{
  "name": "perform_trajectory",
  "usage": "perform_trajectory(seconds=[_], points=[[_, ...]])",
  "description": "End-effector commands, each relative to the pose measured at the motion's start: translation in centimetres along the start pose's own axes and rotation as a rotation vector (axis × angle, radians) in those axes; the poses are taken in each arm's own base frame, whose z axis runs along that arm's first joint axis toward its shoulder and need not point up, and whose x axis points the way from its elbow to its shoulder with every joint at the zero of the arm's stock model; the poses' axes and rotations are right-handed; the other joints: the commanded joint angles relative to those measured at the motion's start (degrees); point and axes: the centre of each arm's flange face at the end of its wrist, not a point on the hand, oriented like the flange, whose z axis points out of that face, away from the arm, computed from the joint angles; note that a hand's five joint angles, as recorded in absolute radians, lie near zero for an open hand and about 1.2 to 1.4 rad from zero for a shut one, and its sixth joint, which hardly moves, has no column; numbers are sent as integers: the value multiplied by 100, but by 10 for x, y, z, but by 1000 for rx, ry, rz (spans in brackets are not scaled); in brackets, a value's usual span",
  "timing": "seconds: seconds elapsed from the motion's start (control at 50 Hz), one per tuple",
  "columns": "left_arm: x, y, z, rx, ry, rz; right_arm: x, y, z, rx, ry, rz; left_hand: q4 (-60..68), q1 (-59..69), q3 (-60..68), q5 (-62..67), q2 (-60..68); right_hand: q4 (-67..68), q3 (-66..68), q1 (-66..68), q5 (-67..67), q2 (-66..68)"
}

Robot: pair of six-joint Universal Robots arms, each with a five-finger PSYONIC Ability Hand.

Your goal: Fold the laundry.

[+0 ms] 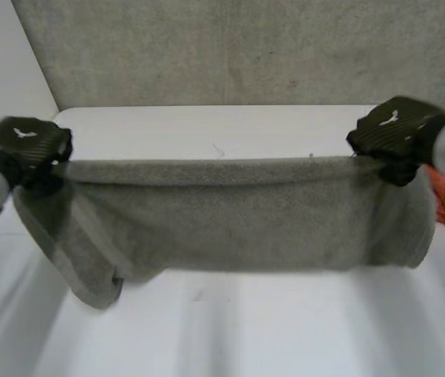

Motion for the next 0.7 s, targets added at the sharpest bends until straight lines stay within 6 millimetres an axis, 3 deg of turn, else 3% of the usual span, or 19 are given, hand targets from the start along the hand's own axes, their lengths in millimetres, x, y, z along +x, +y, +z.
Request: perform_trajectory(seconds=[0.02, 0.08, 0.1, 0.12, 0.14, 0.18, 0.26, 0.32, 0.4, 0.44, 0.54, 0.66, 0.7], points=[[8, -7, 80, 110, -37, 52, 28, 0, 78, 41, 204, -46, 1116, 1331, 1183, 1470, 1138, 1194, 1239, 2328, 1312, 1262], [-14, -43, 101, 266, -173, 80, 63, -26, 90, 208, 407, -57, 1116, 1331, 1183, 1470, 1138, 1194, 1239, 2328, 1312, 1262], [-21, -55, 104, 323, -213, 89, 81, -43, 89, 312, 507, -52, 1116, 1331, 1183, 1470, 1138, 1194, 1239, 2328, 1312, 1262], [-36, -81, 108, 451, -298, 98, 90, -53, 87, 373, 560, -48, 1116, 1331, 1183, 1470, 1138, 1194, 1239, 2328, 1312, 1262], [-44, -94, 107, 517, -341, 99, 98, -64, 83, 434, 608, -43, 1116, 1331, 1183, 1470, 1138, 1194, 1239, 2328, 1312, 1262], [-53, -117, 105, 636, -408, 106, 115, -92, 70, 599, 724, -19, 1116, 1331, 1183, 1470, 1138, 1194, 1239, 2328, 1312, 1262], [-62, -160, 82, 866, -505, 109, 132, -121, 42, 768, 844, -14, 1116, 1331, 1183, 1470, 1138, 1194, 1239, 2328, 1312, 1262], [-59, -167, 70, 883, -501, 106, 133, -126, 33, 788, 852, -19, 1116, 1331, 1183, 1470, 1138, 1194, 1239, 2328, 1312, 1262], [-52, -150, 68, 825, -473, 104, 119, -120, 39, 749, 791, -8, 1116, 1331, 1183, 1470, 1138, 1194, 1239, 2328, 1312, 1262], [-42, -127, 74, 761, -437, 103, 104, -110, 48, 709, 733, 4, 1116, 1331, 1183, 1470, 1138, 1194, 1239, 2328, 1312, 1262], [-19, -76, 82, 610, -358, 95, 75, -74, 66, 594, 614, 20, 1116, 1331, 1183, 1470, 1138, 1194, 1239, 2328, 1312, 1262], [12, -8, 84, 416, -261, 89, 17, -23, 95, 454, 399, 35, 1116, 1331, 1183, 1470, 1138, 1194, 1239, 2328, 1312, 1262], [18, 7, 84, 374, -241, 84, 1, -7, 104, 408, 349, 44, 1116, 1331, 1183, 1470, 1138, 1194, 1239, 2328, 1312, 1262]])
